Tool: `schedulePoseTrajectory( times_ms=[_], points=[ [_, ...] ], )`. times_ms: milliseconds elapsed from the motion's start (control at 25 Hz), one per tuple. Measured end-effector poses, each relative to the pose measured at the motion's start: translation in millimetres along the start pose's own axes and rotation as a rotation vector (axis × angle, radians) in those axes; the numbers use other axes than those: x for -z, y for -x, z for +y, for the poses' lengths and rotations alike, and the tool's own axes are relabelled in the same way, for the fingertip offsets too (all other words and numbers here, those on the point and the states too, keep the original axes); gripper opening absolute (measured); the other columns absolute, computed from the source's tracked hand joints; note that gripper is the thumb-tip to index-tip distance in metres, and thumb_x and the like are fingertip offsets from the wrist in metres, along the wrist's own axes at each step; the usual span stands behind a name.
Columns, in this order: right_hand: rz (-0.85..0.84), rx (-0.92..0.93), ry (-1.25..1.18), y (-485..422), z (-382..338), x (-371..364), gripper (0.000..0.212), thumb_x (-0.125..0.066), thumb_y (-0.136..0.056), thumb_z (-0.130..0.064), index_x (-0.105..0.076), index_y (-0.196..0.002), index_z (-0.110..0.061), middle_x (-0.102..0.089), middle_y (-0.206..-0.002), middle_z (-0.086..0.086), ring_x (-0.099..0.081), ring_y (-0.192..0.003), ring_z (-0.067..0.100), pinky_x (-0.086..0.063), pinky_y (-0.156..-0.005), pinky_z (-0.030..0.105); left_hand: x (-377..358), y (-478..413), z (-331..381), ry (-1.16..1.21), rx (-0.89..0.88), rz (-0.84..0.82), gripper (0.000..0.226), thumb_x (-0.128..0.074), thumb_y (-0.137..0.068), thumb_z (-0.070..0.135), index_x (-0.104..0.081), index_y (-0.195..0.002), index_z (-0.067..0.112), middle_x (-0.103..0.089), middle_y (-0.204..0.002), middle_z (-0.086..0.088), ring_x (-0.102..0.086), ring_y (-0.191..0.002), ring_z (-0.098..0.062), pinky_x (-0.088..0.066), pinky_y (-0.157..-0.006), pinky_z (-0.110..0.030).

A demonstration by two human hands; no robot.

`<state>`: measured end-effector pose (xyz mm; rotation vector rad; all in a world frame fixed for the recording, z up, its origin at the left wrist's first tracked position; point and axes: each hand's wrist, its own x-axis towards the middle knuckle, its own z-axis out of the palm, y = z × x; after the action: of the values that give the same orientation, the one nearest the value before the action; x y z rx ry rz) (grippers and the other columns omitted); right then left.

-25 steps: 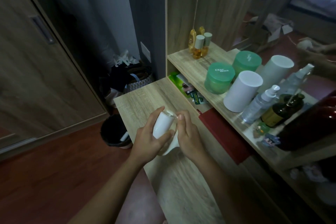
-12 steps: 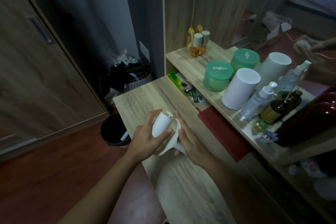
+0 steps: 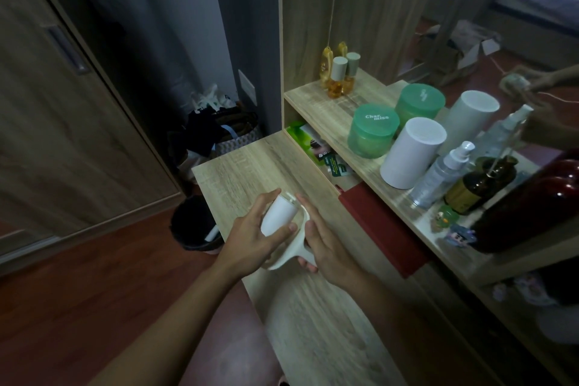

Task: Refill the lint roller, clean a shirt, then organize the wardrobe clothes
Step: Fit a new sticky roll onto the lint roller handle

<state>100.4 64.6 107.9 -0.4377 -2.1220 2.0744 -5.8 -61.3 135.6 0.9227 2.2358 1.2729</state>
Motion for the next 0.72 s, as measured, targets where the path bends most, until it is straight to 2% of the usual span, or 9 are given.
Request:
schedulePoseTrajectory(
  times_ms=[240,400,480,560,720],
  points=[
    [-0.038,-0.043,-0.067,4,-4,1,0.036,-0.026,-0.097,-0.045,-0.030,-0.128,-0.062,-0.060,-0.084,0.004,-0.054,-0.060,0.007,-0.043,-0.048,0.023,-1,1,-2,-0.034,-0.023,0.015,0.059,-0.069,-0.082,0.042,-0.041,-0.134,0.037,-0.062,-0.097,0.012,-0.059,-0.061,0.000,-0.045,-0.060,-0.018],
    [-0.029,-0.024,-0.082,6,-3,-1,0.039,-0.028,-0.094,-0.045,-0.030,-0.131,-0.059,-0.060,-0.079,0.003,-0.054,-0.057,0.006,-0.042,-0.047,0.022,0,3,1,-0.086,-0.048,0.022,0.059,-0.068,-0.083,0.043,-0.040,-0.135,0.036,-0.062,-0.098,0.015,-0.062,-0.070,-0.002,-0.049,-0.065,-0.022],
    [-0.032,-0.008,-0.070,7,-2,-2,0.039,-0.028,-0.095,-0.044,-0.030,-0.132,-0.057,-0.060,-0.091,0.015,-0.053,-0.060,0.010,-0.043,-0.049,0.025,0,5,1,-0.118,-0.053,0.037,0.060,-0.067,-0.083,0.044,-0.039,-0.135,0.036,-0.063,-0.099,0.014,-0.064,-0.077,-0.003,-0.052,-0.069,-0.024],
    [-0.024,0.002,-0.062,8,-1,-5,0.038,-0.027,-0.096,-0.042,-0.031,-0.132,-0.057,-0.059,-0.105,0.017,-0.053,-0.063,0.012,-0.042,-0.050,0.028,0,6,1,-0.146,-0.053,0.039,0.060,-0.066,-0.083,0.045,-0.037,-0.136,0.038,-0.063,-0.101,0.013,-0.065,-0.083,-0.006,-0.053,-0.074,-0.028],
    [0.021,0.004,-0.031,7,4,-12,0.040,-0.026,-0.095,-0.044,-0.026,-0.129,-0.064,-0.058,-0.077,0.011,-0.052,-0.054,0.009,-0.038,-0.048,0.029,5,5,3,-0.227,-0.054,0.008,0.059,-0.064,-0.084,0.048,-0.034,-0.134,0.041,-0.062,-0.101,0.014,-0.065,-0.083,-0.010,-0.054,-0.077,-0.034]
  ],
)
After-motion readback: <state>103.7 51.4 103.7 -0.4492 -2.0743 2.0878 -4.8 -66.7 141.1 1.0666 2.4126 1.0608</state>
